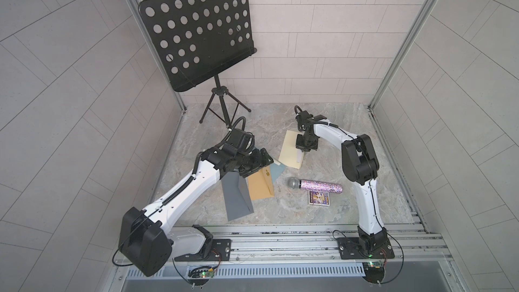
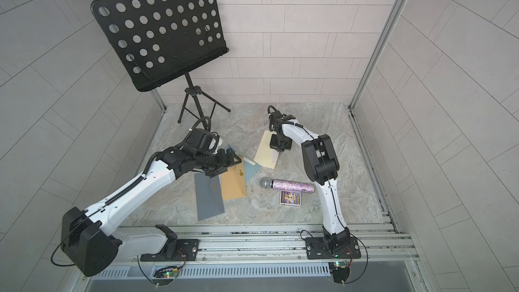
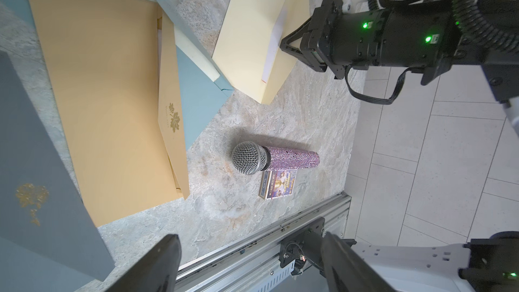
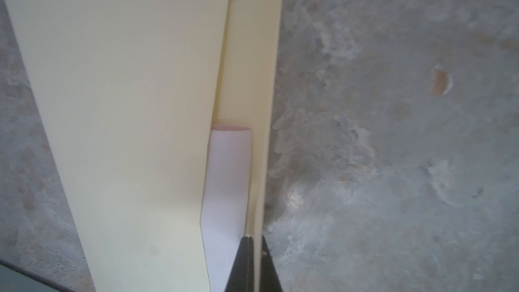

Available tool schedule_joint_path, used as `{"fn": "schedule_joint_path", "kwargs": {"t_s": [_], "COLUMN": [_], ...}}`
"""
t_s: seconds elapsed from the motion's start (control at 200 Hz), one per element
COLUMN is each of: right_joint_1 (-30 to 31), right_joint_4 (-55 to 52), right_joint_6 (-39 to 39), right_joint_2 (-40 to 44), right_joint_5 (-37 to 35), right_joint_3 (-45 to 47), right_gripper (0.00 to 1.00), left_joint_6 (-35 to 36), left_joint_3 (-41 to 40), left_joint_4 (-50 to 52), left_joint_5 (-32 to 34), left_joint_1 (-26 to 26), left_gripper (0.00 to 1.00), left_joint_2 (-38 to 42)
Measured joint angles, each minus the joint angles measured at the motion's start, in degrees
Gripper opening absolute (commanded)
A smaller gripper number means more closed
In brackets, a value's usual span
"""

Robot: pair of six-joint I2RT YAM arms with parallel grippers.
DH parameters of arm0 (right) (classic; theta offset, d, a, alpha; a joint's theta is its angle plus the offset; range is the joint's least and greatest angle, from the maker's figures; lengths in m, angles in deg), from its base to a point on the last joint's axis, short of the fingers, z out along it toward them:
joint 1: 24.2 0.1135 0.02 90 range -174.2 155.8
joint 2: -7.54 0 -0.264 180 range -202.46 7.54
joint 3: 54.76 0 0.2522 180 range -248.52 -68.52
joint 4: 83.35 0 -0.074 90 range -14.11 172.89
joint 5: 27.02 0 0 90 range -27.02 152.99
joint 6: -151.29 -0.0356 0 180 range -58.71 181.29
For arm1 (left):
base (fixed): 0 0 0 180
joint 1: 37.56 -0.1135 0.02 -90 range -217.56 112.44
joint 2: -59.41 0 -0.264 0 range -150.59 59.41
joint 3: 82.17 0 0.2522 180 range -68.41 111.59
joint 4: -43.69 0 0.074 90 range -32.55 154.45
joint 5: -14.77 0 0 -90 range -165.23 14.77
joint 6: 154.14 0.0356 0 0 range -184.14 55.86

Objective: Take the letter paper out of the envelope
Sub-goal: Pick up the envelope from the center of the board.

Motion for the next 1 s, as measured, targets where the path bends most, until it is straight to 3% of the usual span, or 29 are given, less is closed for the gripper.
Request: {"fn": "schedule_joint_path", "kwargs": {"t_s": [0.255,0.53,0.805,1.0], "right_joint_1": [0.0,-0.61,-1.6,-1.6], "right_joint_4": [-0.61,-3.1,-4.07,-3.8], "right_joint_6": [0.83,1.25,0.35,-1.22], "right_joint_2": [3.54,12.61,19.17,23.21], "right_joint_5": [-0.55,1.27,6.43,11.04], "right_joint_3": [0.0,-6.73,-10.73,-9.25], "right_gripper": [0.0,0.0,0.0,0.0], "left_joint_6": [0.0,0.22,1.42,2.05], "left_joint_3": [2.05,10.27,21.46,26.21], "left_joint_4": [0.15,1.25,2.89,3.15], "left_joint_5": [-0.26,-0.72,-1.25,-1.57], "left_joint_1": [0.0,0.0,0.0,0.0], "left_gripper": [0.85,0.76,0.57,0.39], "left_joint_2": [-1.75,-4.7,-9.01,-10.27]}}
